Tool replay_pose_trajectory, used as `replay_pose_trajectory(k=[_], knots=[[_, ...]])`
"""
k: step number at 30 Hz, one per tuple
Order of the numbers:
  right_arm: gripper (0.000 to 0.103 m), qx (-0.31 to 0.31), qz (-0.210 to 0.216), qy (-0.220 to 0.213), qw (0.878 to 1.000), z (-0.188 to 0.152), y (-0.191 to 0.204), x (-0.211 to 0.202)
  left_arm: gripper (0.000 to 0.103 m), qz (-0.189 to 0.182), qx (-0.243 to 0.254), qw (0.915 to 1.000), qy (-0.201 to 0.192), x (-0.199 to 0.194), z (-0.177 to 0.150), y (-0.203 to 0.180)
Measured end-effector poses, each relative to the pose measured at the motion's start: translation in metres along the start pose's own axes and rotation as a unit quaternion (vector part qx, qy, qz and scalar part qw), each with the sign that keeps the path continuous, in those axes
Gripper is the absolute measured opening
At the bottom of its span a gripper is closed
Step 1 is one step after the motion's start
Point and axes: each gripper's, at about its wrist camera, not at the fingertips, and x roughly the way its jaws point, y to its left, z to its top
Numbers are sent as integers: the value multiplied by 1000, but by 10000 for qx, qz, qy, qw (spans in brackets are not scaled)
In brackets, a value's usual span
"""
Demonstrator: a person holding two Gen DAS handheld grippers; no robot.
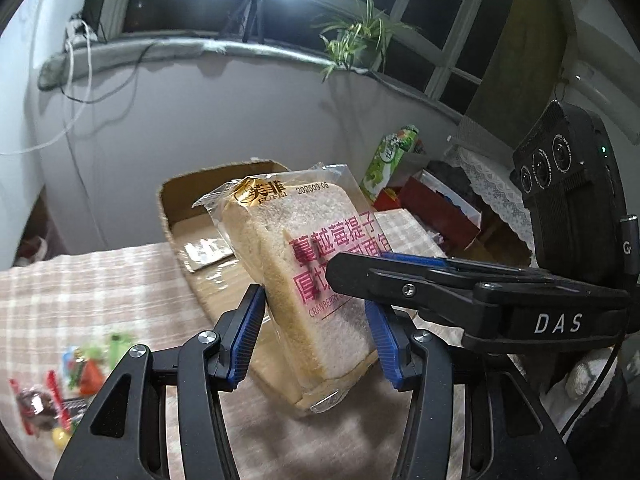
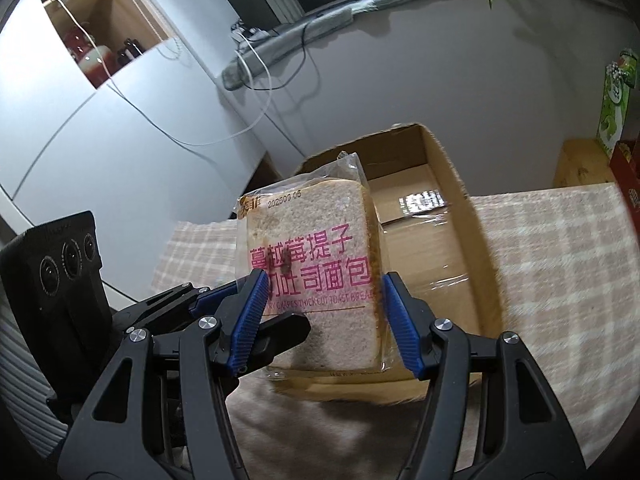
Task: Organize snacks
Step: 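Carry the bread loaf with the right tool into the box and release it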
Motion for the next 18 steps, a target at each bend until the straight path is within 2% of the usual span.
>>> replay_pose_trajectory(k=[8,14,16,18], knots=[[62,0,-237,194,9995,6,-20,17,51,7,-208,9993,309,34,4,3],[62,57,-363,230,9991,7,-32,20,51,85,-124,9989,452,47,7,-6],[65,47,-484,193,9986,8,-34,19,51,78,-132,9987,491,51,9,-7],[76,18,-595,114,9982,9,-34,16,51,114,-112,9983,562,56,9,-9]])
